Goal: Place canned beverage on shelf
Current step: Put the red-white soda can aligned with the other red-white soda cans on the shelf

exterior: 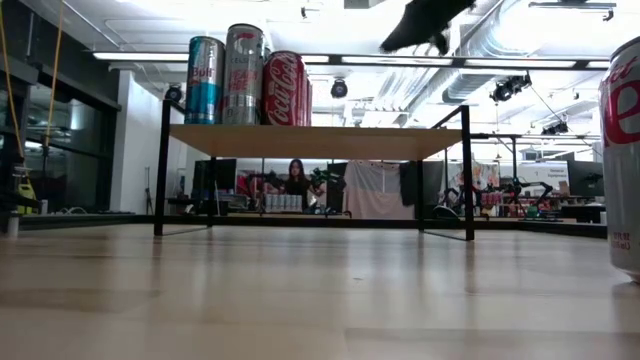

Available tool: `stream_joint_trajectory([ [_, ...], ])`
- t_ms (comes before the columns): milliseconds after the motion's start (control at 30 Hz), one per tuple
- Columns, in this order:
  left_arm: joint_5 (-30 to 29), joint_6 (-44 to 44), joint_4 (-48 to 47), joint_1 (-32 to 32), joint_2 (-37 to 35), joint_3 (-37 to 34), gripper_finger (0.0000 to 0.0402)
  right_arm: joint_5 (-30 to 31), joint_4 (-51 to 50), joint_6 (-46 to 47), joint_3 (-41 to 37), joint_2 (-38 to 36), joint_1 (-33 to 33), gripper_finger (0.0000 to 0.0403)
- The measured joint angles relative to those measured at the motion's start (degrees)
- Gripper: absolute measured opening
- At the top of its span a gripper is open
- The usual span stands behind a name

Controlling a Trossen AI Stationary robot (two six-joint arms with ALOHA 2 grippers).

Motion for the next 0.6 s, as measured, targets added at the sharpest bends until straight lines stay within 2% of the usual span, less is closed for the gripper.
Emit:
stream_joint_trajectory([
  [100, 1.48, -2.21, -0.32, 0.00, -0.07, 0.00, 0.0307, -1.10, 0.01, 1.31, -3.58, -6.85, 2.97, 0.0000],
  [200, 1.59, -3.76, -0.18, 0.00, -0.07, 0.00, 0.0307, -1.13, 4.62, 3.33, -9.71, -13.37, 6.93, 0.0000],
  [333, 1.59, -5.27, -0.18, 0.00, -0.07, 0.00, 0.0307, -0.74, 21.82, 7.61, -21.79, -20.11, 11.49, 0.0000],
  [467, 1.59, -7.10, -0.60, 0.00, -0.07, 0.00, 0.0307, -2.10, 42.51, 8.96, -31.13, -22.10, 13.87, 0.0000],
  [600, 1.57, -7.44, -1.98, 0.00, -0.07, 0.00, 0.0307, -2.39, 47.07, 9.71, -32.94, -21.55, 14.07, 0.0000],
])
